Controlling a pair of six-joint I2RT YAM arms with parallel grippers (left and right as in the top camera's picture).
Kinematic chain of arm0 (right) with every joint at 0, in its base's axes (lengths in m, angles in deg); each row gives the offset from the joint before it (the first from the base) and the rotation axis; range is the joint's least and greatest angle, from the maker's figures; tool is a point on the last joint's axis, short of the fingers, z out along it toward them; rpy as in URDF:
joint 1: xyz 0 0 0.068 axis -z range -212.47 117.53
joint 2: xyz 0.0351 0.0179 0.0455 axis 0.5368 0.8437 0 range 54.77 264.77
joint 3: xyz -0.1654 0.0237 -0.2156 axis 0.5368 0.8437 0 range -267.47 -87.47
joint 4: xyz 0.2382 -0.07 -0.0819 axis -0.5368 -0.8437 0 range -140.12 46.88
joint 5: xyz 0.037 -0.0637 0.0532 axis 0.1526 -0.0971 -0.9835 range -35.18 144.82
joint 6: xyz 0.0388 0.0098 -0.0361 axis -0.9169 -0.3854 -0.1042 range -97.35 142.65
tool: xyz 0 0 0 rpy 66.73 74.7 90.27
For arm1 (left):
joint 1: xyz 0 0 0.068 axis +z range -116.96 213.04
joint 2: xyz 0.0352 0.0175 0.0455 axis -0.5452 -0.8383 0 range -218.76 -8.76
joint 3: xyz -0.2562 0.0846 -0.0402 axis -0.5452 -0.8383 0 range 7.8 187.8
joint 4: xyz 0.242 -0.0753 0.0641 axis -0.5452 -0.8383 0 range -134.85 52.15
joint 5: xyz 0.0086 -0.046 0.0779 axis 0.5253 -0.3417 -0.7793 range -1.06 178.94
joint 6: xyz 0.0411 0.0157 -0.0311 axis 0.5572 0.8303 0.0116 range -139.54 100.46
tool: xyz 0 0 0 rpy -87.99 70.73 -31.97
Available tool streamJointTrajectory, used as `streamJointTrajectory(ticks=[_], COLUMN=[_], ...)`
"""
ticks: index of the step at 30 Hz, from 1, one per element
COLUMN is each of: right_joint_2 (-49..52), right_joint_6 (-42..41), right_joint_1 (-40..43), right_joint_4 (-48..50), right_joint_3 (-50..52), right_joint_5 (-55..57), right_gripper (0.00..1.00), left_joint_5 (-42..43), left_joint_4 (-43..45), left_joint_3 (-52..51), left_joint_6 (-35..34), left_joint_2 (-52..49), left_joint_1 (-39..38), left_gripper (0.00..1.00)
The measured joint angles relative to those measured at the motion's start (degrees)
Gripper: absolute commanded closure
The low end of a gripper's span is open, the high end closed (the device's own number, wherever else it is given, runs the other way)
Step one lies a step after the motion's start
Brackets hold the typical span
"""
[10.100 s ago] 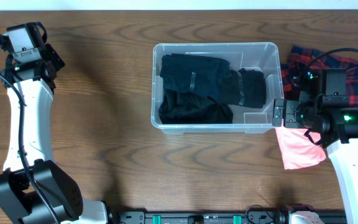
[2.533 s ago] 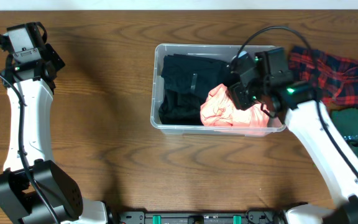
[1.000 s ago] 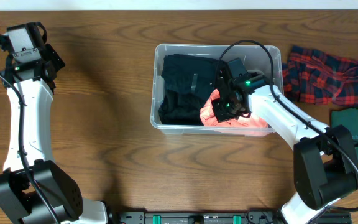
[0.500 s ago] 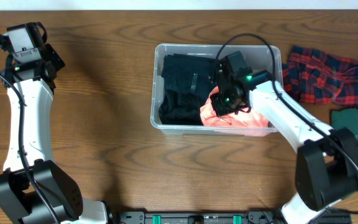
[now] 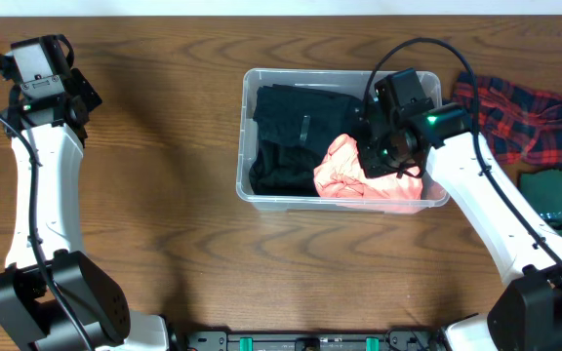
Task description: Pack container
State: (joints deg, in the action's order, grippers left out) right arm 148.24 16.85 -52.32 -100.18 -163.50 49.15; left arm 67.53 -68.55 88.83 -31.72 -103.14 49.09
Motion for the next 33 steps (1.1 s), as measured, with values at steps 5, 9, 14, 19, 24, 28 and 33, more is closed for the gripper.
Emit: streamJointTrajectory(ticks=[5,9,14,19,24,28,33], right_joint_2=[-0.02,0.0,0.0,0.0,0.0,0.0,0.0], right_joint_6=[-0.09,-0.13,-0.37,-1.09,-1.2,-0.9,-0.52], right_joint_1=[0.02,0.07,0.55,1.55,1.6,1.6,2.54], right_joint_4=[0.02,2.64,9.62,14.49,14.62,11.58,2.75], right_joint_3=[3.08,6.99,12.74,16.46,16.46,14.75,5.79], right_joint_5=[2.73,4.46,5.99,6.23,6.16,6.34,6.36], right_gripper=[0.78,0.77,0.75,0.73,0.69,0.66,0.61], left_joint_5=[0.0,0.0,0.0,0.02,0.02,0.02,0.02], left_joint_4=[0.0,0.0,0.0,0.0,0.02,0.0,0.0], left_joint_3=[-0.02,0.0,0.0,0.0,0.0,0.0,0.0], left_joint_6=[0.0,0.0,0.0,0.0,0.0,0.0,0.0], left_joint_2=[0.0,0.0,0.0,0.0,0.0,0.0,0.0], left_joint_1=[0.0,0.0,0.0,0.0,0.0,0.0,0.0], left_gripper=[0.02,0.02,0.02,0.02,0.02,0.02,0.02])
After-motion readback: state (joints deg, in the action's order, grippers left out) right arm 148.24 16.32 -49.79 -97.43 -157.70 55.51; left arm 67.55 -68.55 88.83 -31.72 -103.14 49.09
